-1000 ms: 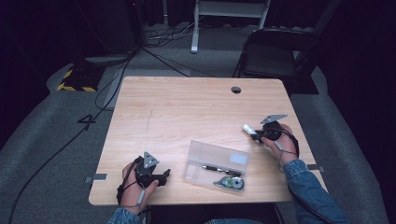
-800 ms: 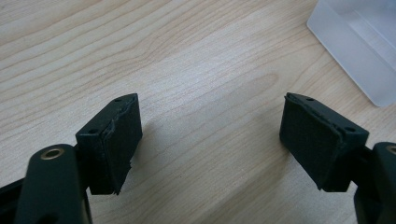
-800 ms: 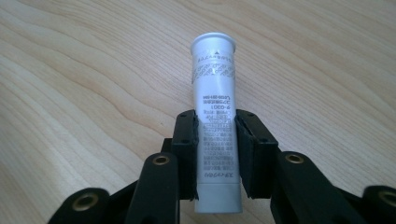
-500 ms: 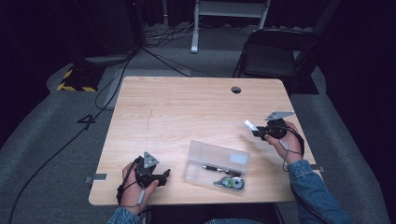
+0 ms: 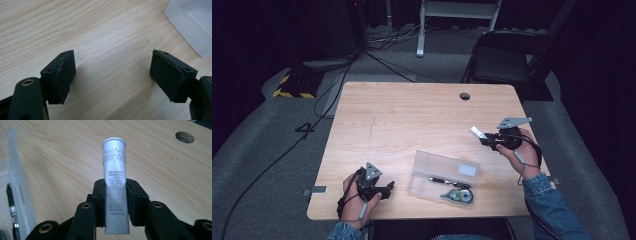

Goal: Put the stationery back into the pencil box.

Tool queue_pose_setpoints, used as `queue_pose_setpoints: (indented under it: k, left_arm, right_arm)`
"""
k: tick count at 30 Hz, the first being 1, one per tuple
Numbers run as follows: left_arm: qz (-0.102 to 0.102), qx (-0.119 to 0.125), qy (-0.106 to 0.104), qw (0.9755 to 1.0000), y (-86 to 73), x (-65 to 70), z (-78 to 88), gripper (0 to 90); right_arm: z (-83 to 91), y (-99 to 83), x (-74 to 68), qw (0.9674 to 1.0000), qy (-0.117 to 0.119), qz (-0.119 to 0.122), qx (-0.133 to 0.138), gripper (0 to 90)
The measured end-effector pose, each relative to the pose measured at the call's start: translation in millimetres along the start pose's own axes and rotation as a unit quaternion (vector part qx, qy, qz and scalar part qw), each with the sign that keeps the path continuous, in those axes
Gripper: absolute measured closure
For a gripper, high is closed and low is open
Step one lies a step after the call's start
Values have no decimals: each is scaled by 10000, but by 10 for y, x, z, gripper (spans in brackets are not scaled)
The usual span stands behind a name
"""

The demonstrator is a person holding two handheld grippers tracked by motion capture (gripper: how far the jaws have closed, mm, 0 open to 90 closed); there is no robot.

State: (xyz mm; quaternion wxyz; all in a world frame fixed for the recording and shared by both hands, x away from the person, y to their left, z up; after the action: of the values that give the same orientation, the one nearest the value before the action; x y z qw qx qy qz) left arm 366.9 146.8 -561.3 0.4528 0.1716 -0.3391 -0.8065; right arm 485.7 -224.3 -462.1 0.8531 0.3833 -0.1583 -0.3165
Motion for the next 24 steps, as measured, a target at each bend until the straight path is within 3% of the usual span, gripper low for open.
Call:
queue_pose_setpoints:
  k: [14, 24]
  left_arm:
    - [-3, -1, 0, 10000, 0, 0, 0, 214]
    - [0, -5, 1, 10000, 0, 0, 0, 214]
  right_arm:
    - [143, 195, -359, 9985, 371, 376, 152, 709]
    - [200, 285, -642, 9953, 664, 680, 175, 709]
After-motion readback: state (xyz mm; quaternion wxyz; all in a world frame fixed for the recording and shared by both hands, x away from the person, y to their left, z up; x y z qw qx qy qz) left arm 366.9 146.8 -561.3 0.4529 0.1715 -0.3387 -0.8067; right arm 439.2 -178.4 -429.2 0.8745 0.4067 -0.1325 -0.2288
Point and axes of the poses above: each handheld gripper's, and its own axes: z roughly backward along the jaws, y roughly out of its top, x roughly to its right, the point moved 8 cm from there along -z, roughly forward along the jaws, and after that the axes turned 1 degree about z, right-handed, at the moved point
